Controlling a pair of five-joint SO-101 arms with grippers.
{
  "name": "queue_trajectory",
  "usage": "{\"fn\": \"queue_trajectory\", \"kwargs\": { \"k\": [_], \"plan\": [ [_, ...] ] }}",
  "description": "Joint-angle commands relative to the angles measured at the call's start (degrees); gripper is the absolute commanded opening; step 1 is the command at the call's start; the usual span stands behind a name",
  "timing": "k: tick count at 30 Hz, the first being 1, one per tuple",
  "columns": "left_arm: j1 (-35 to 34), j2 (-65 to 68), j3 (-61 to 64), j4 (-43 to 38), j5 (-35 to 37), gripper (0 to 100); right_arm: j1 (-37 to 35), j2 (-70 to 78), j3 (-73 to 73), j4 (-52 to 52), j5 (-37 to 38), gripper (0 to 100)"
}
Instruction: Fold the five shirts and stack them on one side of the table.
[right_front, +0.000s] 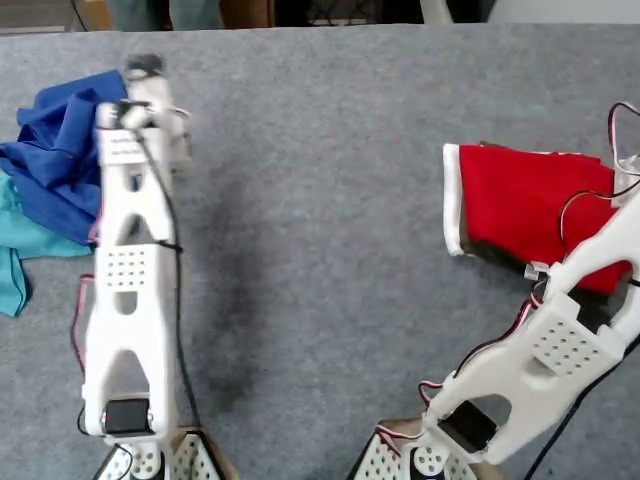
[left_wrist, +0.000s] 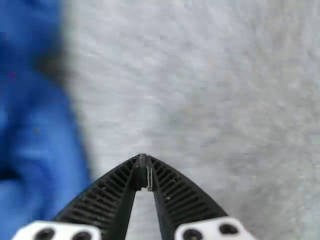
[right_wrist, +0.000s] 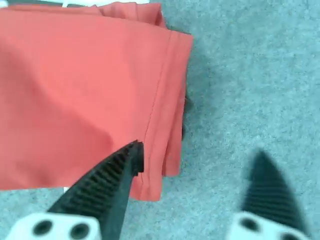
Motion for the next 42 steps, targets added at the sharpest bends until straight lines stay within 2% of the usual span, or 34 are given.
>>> {"fn": "queue_trajectory", "kwargs": {
  "k": [1,3,7,9,11,16,19,22,25,29,31,35,39,42],
  "plan": [
    [-6.73,-9.49,-2.51,2.11,-5.80,3,-1.32,0.48,-1.36,0.09,-1.76,5.7],
    [-11.21,-12.75,-2.15,2.11,-9.23,3,-1.05,3.65,0.57,-1.67,-2.90,7.6],
    [-21.67,-16.35,-1.01,2.20,-14.24,3,1.85,14.37,4.97,-13.54,-5.19,1.9],
    [-28.00,-18.64,-0.92,2.20,-15.74,3,2.64,17.80,3.30,-16.70,-5.27,2.2],
    [-33.27,-21.10,0.04,2.20,-17.05,3,2.37,18.15,-0.84,-15.03,-5.63,2.3],
    [-41.89,-24.00,3.03,2.20,-21.01,3,-3.96,13.41,-18.95,1.05,-5.45,7.5],
    [-46.46,-24.09,4.09,2.20,-21.10,4,-6.77,10.42,-23.87,0.70,-5.63,15.7],
    [-49.98,-23.38,5.23,2.20,-21.10,12,-8.53,4.79,-25.01,0.79,-5.63,21.4],
    [-51.38,-20.04,12.44,0.88,-21.27,23,-8.62,-3.21,-22.02,0.79,-5.71,21.9],
    [-50.51,-9.85,22.37,-10.02,-21.27,24,-7.21,-15.16,-10.42,0.79,-5.71,21.9],
    [-50.15,-5.71,24.57,-11.25,-21.36,24,-6.59,-21.41,-2.95,0.70,-5.36,21.9],
    [-48.84,-2.02,21.41,-8.44,-21.36,19,-6.07,-32.84,11.82,0.35,-5.10,21.9],
    [-47.69,-1.67,14.90,-2.46,-21.36,2,-7.30,-41.63,21.93,0.26,-3.08,21.9],
    [-47.16,-1.67,6.81,2.29,-21.19,2,-8.09,-46.11,26.68,0.26,-1.93,21.9]
  ]
}}
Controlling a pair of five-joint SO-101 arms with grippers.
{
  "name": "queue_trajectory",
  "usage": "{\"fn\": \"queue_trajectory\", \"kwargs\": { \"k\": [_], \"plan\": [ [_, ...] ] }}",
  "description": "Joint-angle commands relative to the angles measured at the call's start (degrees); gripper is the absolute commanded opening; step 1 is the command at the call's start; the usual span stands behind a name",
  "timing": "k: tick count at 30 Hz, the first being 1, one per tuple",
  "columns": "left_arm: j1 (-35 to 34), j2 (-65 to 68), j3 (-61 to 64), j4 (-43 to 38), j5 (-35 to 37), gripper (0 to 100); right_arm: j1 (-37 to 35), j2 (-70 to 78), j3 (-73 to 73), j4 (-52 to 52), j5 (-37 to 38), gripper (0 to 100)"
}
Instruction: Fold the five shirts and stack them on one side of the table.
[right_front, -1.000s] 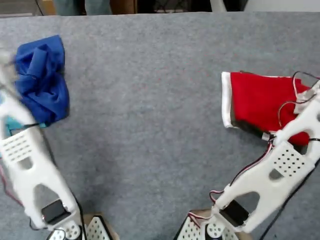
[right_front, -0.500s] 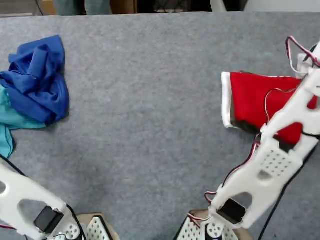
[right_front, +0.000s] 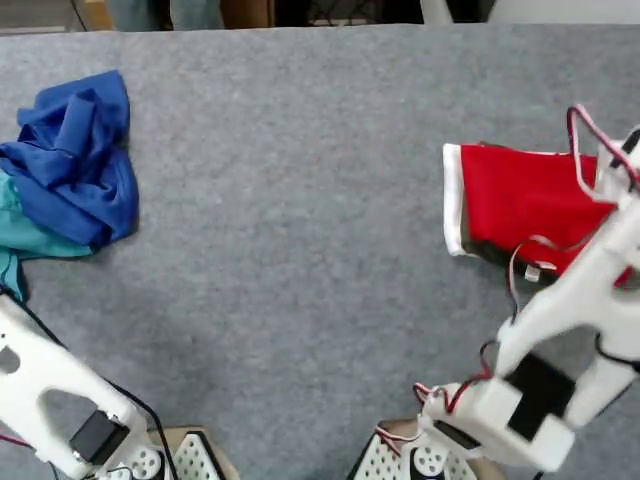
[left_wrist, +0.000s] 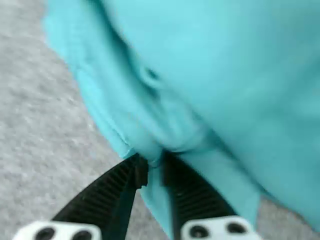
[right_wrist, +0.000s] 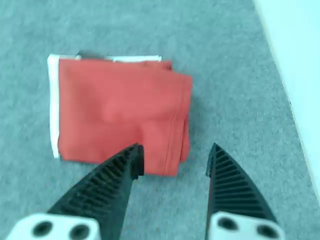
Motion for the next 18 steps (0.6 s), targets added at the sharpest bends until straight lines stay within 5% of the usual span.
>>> {"fn": "queue_trajectory", "kwargs": {
  "k": [1,8,18],
  "plan": [
    [-0.22,-0.26,-9.27,3.60,0.00,3,-1.14,-6.29,4.44,-0.18,1.05,21.9],
    [-1.45,-11.25,-15.25,3.69,-0.09,3,-1.23,-7.34,7.52,-0.18,1.05,21.9],
    [1.27,-46.33,-0.13,3.69,-0.09,3,-9.67,-7.78,13.32,-0.18,0.44,21.9]
  ]
}}
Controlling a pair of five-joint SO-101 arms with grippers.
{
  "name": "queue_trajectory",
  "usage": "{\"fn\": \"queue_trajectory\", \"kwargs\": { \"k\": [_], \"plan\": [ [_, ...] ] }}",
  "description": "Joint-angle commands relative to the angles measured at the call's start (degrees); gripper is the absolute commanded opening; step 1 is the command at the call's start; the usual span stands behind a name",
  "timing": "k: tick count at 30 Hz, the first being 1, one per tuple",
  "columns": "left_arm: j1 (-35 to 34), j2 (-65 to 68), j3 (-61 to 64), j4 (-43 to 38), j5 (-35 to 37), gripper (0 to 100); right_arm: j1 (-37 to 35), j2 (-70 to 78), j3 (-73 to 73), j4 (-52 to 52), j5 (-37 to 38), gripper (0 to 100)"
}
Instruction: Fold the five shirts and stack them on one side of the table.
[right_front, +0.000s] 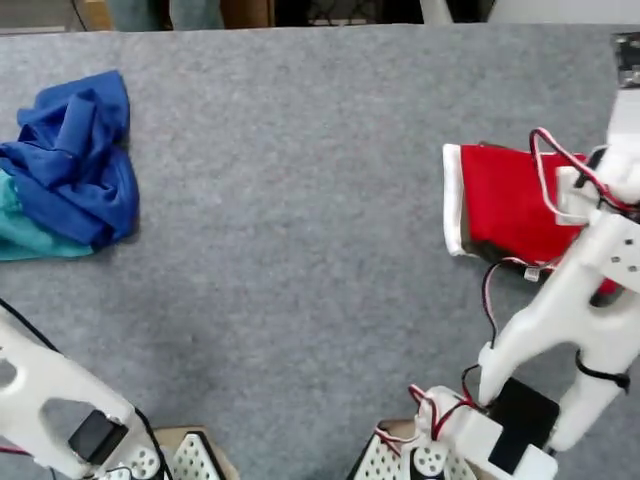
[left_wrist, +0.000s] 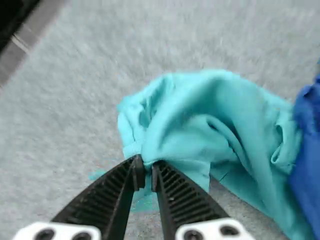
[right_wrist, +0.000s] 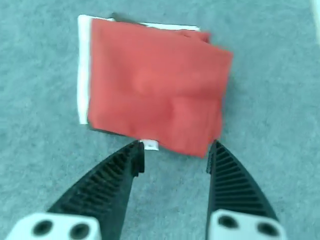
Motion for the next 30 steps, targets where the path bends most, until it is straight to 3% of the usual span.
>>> {"fn": "queue_trajectory", "kwargs": {
  "k": [1,4,8,14,17,21,23,25,30],
  "plan": [
    [3.38,-20.31,5.67,0.09,0.09,3,-5.10,-1.98,0.57,-0.18,-0.18,21.9],
    [9.63,-34.20,13.76,0.09,0.09,3,-9.32,-1.71,0.66,-0.18,-0.18,21.9],
    [23.69,-52.40,28.18,0.00,0.09,3,-11.96,-1.71,0.66,-0.26,-0.53,21.9],
    [56.57,-75.34,53.23,-0.09,0.53,3,-11.96,-1.63,0.75,-4.57,-7.38,21.9],
    [73.45,-81.14,66.07,-0.09,4.40,3,-12.13,-1.63,0.75,-4.57,-7.47,21.9],
    [88.31,-82.81,78.37,-0.18,7.47,3,-12.13,-1.54,0.75,-4.57,-7.38,21.9],
    [90.15,-82.81,81.19,-0.18,5.80,4,-12.04,-1.54,0.75,-4.48,-7.21,21.9],
    [87.69,-82.81,83.30,-0.26,4.75,8,-12.04,-1.54,0.92,-4.31,-7.21,21.9],
    [67.30,-82.99,87.60,-0.26,4.75,20,-12.13,-1.63,4.70,-4.66,-6.95,21.9]
  ]
}}
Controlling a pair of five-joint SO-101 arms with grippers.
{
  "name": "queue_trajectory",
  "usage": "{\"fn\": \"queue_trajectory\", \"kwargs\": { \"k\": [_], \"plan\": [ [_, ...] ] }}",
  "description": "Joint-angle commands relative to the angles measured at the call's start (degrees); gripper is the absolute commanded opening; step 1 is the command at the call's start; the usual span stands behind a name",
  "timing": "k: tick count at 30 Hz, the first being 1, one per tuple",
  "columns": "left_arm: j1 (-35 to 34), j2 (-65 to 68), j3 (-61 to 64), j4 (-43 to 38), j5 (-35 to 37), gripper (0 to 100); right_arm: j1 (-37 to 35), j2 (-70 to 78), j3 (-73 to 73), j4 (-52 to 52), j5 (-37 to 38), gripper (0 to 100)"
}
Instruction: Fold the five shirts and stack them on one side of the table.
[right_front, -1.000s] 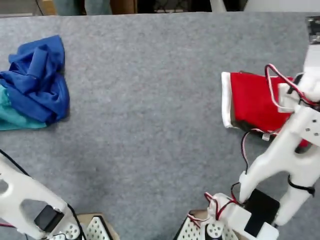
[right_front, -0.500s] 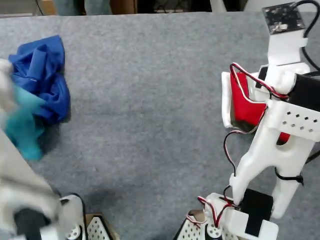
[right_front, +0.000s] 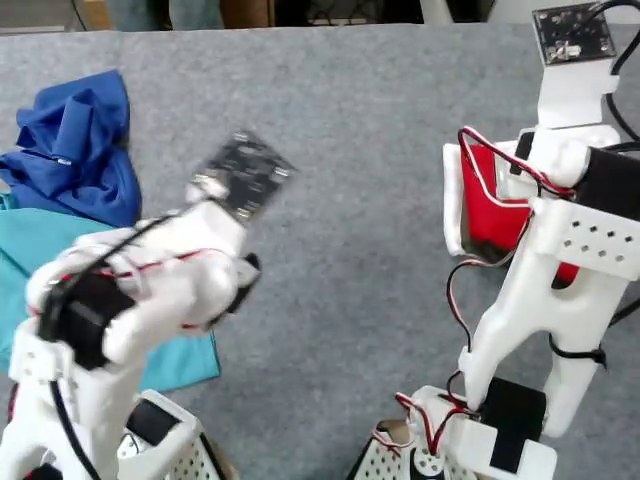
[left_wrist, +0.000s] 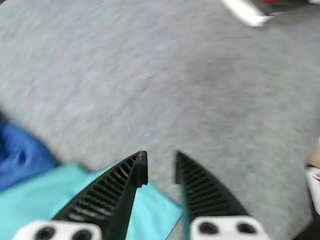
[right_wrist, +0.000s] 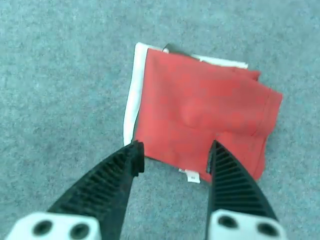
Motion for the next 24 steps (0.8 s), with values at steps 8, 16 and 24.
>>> {"fn": "queue_trajectory", "kwargs": {
  "k": [8,16,24],
  "plan": [
    [-48.48,0.00,24.75,-18.73,-8.26,24,-0.88,-1.63,3.30,-1.05,0.09,21.9],
    [-61.76,0.00,61.58,-53.45,-16.18,23,-1.05,-1.63,3.30,-1.05,0.18,21.9],
    [-61.76,0.00,70.11,-61.19,-16.18,6,-5.01,-1.63,3.30,-0.62,-0.18,21.9]
  ]
}}
